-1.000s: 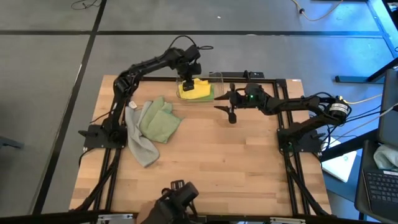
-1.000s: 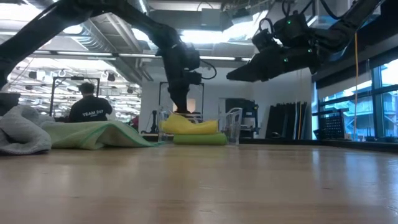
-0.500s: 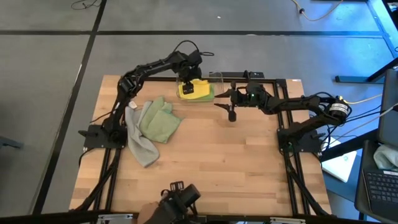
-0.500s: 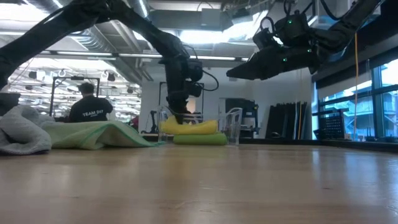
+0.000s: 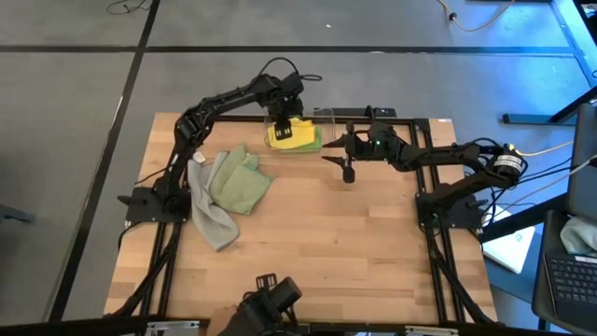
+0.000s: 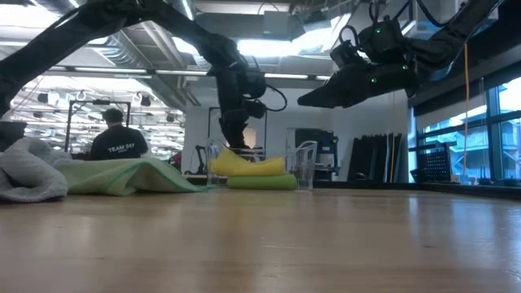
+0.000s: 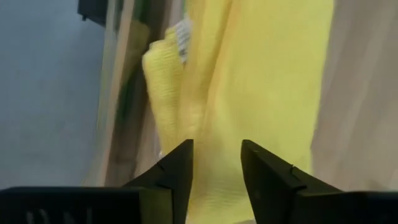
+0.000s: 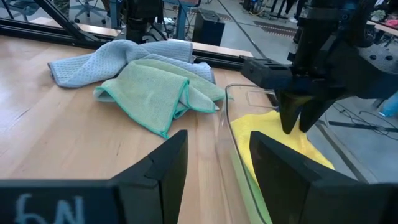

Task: Fold microfiber towels
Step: Put the yellow microfiber cloth into the transparent bin

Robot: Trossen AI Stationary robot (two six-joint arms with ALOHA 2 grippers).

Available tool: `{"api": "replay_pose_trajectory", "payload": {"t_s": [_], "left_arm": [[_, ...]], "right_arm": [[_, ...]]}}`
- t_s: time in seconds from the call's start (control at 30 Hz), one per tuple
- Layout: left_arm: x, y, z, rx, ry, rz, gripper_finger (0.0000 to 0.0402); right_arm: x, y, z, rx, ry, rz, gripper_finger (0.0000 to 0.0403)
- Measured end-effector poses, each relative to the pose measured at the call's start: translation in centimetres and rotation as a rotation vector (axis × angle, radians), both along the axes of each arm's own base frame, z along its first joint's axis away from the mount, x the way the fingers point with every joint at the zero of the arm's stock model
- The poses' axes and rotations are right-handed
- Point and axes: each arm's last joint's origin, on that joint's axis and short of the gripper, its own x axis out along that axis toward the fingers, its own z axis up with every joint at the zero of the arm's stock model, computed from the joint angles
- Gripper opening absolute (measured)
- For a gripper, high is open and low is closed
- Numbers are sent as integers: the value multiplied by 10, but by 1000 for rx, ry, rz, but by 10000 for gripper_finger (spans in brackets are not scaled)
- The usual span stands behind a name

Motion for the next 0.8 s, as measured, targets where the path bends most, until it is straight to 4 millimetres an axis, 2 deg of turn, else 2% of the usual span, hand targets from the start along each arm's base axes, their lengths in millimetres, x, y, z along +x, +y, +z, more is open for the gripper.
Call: {"api": "replay_pose_trajectory", "payload": {"t_s": [0.13,0.4,0.6,0.8], "left_arm": [[1,0,0,4,-8,0,128],[-2,4,-7,64,58,20,173],[-4,7,-12,2,28,22,198],[-3,1,-22,-58,86,8,194]], "right_arm": [[0,0,0,1,0,0,177],[0,0,0,2,-1,-1,177],[0,0,0,2,-1,-1,177],[0,0,0,1,0,0,177]]}}
